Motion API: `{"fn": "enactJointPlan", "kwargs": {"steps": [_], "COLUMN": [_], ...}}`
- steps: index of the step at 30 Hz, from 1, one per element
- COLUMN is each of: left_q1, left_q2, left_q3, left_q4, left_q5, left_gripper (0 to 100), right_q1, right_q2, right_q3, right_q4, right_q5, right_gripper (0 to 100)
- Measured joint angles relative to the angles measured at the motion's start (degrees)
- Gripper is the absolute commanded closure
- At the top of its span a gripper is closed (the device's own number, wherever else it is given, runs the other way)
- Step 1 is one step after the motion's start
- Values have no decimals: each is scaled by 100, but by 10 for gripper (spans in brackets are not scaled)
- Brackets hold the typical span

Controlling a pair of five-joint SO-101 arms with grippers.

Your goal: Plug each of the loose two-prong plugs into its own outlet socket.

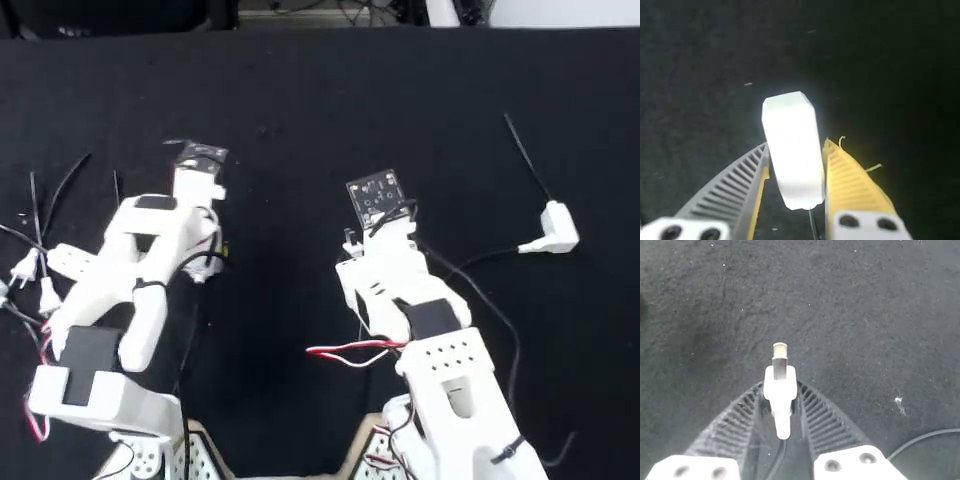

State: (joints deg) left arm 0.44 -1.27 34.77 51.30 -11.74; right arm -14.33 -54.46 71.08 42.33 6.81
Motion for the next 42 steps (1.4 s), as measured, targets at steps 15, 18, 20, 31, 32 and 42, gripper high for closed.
{"fn": "enactJointPlan", "kwargs": {"steps": [15,18,20,31,32,42], "left_q1": [730,721,712,624,536,-1029], "left_q2": [-659,-1081,-1407,-2673,-2673,-2673], "left_q3": [9,9,9,651,844,853], "left_q4": [1143,1503,1749,1969,1846,484], "left_q5": [-343,-826,-967,-1679,-1758,-1301], "left_gripper": [878,863,846,799,800,799], "right_q1": [158,255,246,246,246,246], "right_q2": [0,0,0,0,0,0], "right_q3": [0,0,0,0,0,0], "right_q4": [0,0,0,0,0,0], "right_q5": [0,-9,0,0,0,0], "right_gripper": [988,988,988,988,988,988]}}
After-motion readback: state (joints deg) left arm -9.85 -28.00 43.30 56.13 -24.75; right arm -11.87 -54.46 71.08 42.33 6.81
